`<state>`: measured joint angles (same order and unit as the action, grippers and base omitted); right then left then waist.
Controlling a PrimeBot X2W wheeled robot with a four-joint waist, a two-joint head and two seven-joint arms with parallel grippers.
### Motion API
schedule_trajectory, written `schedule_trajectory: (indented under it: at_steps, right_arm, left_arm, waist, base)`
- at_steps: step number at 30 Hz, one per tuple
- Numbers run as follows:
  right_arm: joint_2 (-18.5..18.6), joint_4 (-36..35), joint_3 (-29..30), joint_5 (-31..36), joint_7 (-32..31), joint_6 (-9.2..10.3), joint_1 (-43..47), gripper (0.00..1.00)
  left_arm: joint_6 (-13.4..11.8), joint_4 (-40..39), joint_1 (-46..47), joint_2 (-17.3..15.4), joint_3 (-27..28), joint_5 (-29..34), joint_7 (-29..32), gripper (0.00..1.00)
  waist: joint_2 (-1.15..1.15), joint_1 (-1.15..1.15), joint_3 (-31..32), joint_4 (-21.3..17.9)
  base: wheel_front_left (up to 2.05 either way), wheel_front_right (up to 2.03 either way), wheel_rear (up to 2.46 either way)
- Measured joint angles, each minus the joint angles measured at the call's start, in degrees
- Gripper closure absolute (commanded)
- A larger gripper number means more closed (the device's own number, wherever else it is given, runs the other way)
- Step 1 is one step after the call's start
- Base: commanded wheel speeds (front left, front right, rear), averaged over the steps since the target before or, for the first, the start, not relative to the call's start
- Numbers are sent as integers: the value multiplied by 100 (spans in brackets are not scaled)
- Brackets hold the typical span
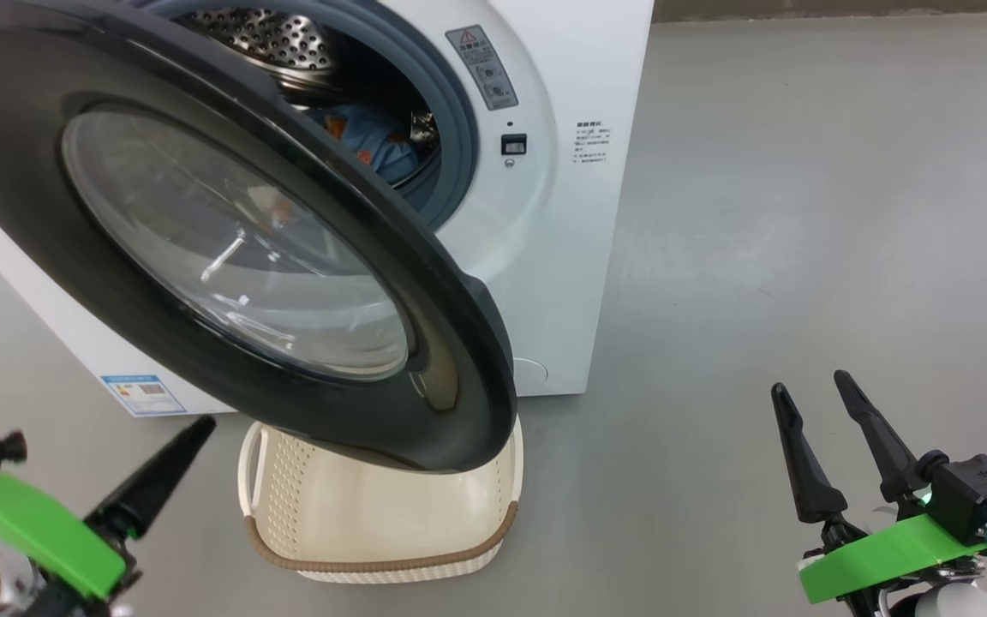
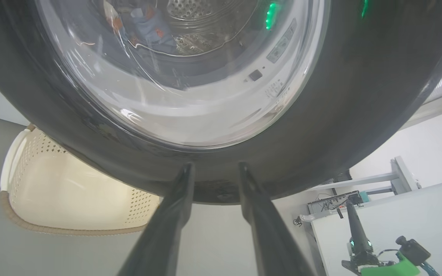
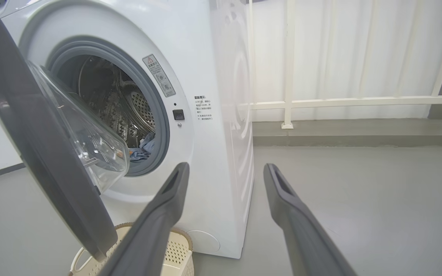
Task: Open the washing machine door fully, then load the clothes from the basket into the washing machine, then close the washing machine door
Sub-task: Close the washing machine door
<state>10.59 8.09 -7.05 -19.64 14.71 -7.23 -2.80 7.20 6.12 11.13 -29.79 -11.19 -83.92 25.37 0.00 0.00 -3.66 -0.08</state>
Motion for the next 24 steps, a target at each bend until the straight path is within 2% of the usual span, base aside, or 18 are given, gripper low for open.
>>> schedule_trajectory:
  at_steps: [2, 5, 18, 24]
  right_arm:
    - [5, 0, -8, 0, 0, 0, 1, 0]
    - [8, 2, -7, 0, 0, 0, 1, 0]
    - [9, 13, 19, 0, 0, 0, 3, 0]
    - [7, 23, 24, 0, 1, 0, 5, 0]
  left_arm:
    - [0, 62, -124, -30, -89, 178, -240, 23]
    - [0, 216, -298, -26, -263, 341, -633, 0]
    - [0, 733, -691, 64, -829, 402, -2153, 0]
    - [0, 1005, -690, 36, -1271, 834, -2965, 0]
  waist:
    - [0, 0, 7, 1]
    - [0, 0, 9, 0]
    - [0, 0, 22, -3]
    - [0, 0, 31, 47]
  base:
    - [0, 0, 0]
    - [0, 0, 0]
    - [0, 0, 0]
    - [0, 0, 0]
